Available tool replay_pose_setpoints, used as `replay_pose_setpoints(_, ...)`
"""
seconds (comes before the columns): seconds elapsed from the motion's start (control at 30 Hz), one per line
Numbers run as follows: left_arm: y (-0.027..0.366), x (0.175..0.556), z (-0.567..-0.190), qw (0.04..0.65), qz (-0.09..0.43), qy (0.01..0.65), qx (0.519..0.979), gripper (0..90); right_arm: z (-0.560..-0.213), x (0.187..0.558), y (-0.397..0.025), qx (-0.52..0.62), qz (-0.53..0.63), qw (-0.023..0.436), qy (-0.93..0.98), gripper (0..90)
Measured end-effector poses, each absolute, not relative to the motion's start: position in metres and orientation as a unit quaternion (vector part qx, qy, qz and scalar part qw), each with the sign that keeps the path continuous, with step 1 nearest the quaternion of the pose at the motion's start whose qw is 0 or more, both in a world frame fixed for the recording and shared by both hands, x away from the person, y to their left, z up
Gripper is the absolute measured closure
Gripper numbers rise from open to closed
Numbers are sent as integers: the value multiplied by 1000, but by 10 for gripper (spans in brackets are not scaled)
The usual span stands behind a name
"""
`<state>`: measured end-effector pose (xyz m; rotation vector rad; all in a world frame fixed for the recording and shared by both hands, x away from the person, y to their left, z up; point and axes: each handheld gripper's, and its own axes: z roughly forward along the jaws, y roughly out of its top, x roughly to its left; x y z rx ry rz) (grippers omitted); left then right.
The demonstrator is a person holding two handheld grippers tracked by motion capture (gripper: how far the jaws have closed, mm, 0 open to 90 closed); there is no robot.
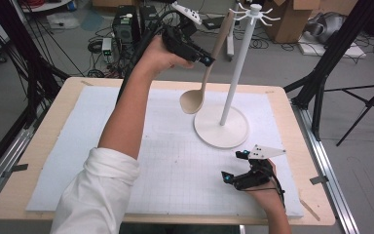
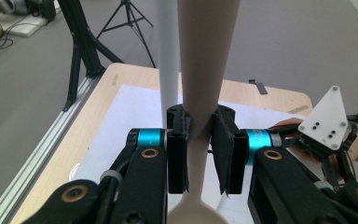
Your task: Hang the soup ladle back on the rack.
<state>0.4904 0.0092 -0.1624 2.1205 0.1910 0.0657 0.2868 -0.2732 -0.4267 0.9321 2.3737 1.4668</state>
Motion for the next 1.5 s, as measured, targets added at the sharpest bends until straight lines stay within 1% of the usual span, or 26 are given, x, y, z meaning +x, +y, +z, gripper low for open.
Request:
replay_pose_setpoints(0.17,3,492,-165,489,19,71,869,762,-427,287,-275,315,498,102,801,3)
replay_pose_setpoints(0.63,-6,487,-164,475,17,55,878,762,-427,286,-275,314,498,100,802,4)
replay_pose_setpoints(0.73,-8,485,-163,476,16,57,877,762,-427,287,-274,315,497,100,802,4)
replay_pose_setpoints(0.93,-10,485,-163,456,30,71,887,762,-427,287,-274,315,497,100,803,4)
replay_pose_setpoints(1.5,-21,487,-160,441,36,82,893,761,-427,287,-273,314,498,98,803,3)
